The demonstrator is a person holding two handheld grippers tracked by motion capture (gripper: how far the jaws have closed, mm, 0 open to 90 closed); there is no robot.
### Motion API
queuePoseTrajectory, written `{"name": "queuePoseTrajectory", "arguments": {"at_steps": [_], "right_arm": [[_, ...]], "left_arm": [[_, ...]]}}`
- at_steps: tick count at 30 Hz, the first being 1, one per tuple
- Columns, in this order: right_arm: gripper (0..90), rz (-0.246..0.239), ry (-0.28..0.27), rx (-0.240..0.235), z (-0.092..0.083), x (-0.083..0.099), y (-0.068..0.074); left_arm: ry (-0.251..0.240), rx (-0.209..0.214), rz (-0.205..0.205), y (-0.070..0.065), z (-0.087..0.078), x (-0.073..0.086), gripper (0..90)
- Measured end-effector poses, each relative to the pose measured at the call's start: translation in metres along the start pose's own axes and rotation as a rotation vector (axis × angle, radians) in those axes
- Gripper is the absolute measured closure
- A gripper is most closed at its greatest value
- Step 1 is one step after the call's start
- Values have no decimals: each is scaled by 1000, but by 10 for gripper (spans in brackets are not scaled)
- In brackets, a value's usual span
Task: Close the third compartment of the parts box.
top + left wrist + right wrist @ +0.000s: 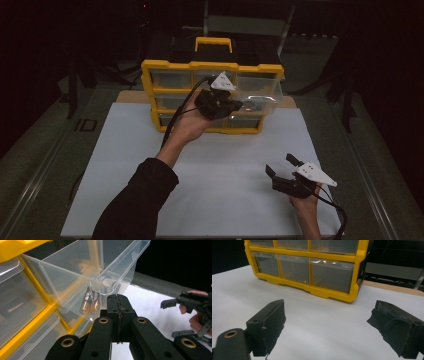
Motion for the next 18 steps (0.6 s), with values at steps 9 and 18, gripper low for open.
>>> {"name": "queuePoseTrajectory", "arguments": {"at_steps": [9, 18], "right_arm": [[113, -2, 4, 0, 0, 0, 0], [113, -2, 3, -3, 1, 0, 0]], "left_arm": [[-40, -6, -55, 3, 2, 1, 900], [-52, -21, -70, 3, 4, -1, 900]]}}
Point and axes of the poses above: each handheld gripper's, and its own axes: z roughly forward along the jaws, x roughly out of its underside, y roughly to its left, the point moved 1 cm from there along z, roughly forward along the jaws, and after that the axes turned 2 degrees about y, right-handed, at the moved point
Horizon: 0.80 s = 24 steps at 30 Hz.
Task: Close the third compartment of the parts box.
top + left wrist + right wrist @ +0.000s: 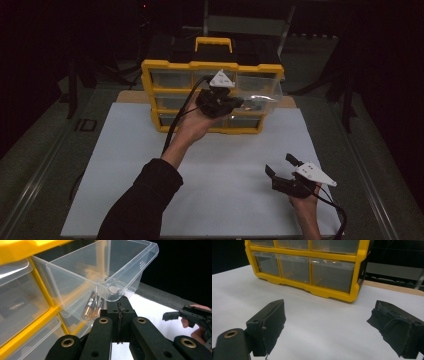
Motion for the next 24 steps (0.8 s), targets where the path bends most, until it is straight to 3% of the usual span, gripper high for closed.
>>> {"name": "queuePoseTrajectory", "arguments": {"at_steps": [24], "right_arm": [[113, 5, -1, 2, 0, 0, -1]], "left_arm": [[31, -59, 8, 2, 14, -11, 900]]}}
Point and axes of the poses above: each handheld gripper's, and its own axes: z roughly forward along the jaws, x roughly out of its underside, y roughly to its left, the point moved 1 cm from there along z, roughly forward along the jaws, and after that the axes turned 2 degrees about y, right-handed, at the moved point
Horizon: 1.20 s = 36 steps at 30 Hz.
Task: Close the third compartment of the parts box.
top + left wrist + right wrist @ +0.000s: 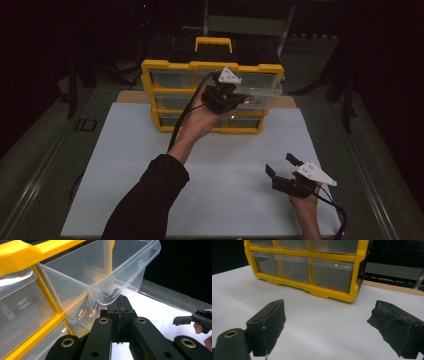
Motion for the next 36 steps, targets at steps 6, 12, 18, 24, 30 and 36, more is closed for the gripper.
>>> {"name": "queuePoseTrajectory", "arguments": {"at_steps": [6, 12, 18, 24, 30, 36], "right_arm": [[113, 6, -2, 1, -1, 0, 0], [113, 9, -2, 3, -1, 0, -1], [112, 12, -4, 5, -1, 0, -1], [113, 13, -4, 5, -2, 0, -1], [112, 11, -4, 5, -2, 0, -2], [113, 11, -3, 5, -2, 0, -2]], "left_arm": [[2, -5, -2, 1, 4, -2, 900], [9, -15, 1, 0, 9, -4, 900], [15, -31, 4, 0, 11, -6, 900], [16, -39, 4, 2, 13, -7, 900], [16, -47, 3, 3, 15, -8, 900], [16, -59, 0, 6, 19, -9, 900]]}}
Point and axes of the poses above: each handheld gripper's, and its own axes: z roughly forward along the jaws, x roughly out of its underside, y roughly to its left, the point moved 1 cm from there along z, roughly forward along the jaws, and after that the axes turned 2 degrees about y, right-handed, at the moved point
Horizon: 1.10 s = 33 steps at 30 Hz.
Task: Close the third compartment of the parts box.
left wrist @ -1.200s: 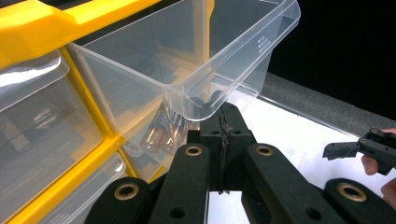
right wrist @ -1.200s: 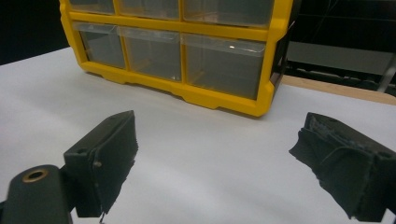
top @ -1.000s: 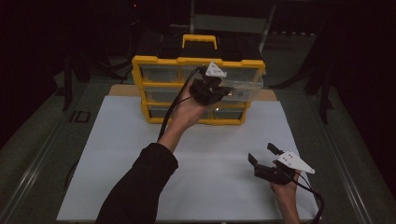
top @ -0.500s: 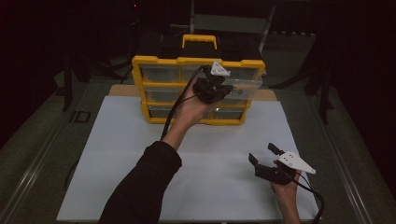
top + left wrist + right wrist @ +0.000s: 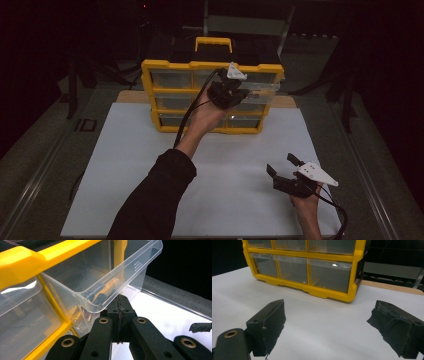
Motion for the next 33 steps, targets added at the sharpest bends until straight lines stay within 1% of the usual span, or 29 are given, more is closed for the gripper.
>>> {"name": "queuePoseTrajectory", "arguments": {"at_steps": [4, 8, 13, 18, 24, 27, 33], "right_arm": [[113, 2, 0, 1, 0, 0, 0], [113, 3, -1, 1, 0, 0, 0], [112, 6, -1, 2, -1, 0, 0], [113, 4, -2, 6, -1, 0, -1], [112, 6, -3, 6, -2, 0, -2], [113, 6, -4, 9, -2, 0, -2], [113, 11, -4, 11, -3, 0, -2]], "left_arm": [[3, -11, -1, 2, 2, -1, 900], [-7, -17, -10, 3, 5, -1, 900], [7, -33, -11, 5, 10, 1, 900], [28, -52, -3, 8, 14, 3, 900], [38, -60, -14, 11, 18, 6, 900], [55, -70, -12, 13, 21, 8, 900], [63, -82, -17, 15, 25, 10, 900]]}}
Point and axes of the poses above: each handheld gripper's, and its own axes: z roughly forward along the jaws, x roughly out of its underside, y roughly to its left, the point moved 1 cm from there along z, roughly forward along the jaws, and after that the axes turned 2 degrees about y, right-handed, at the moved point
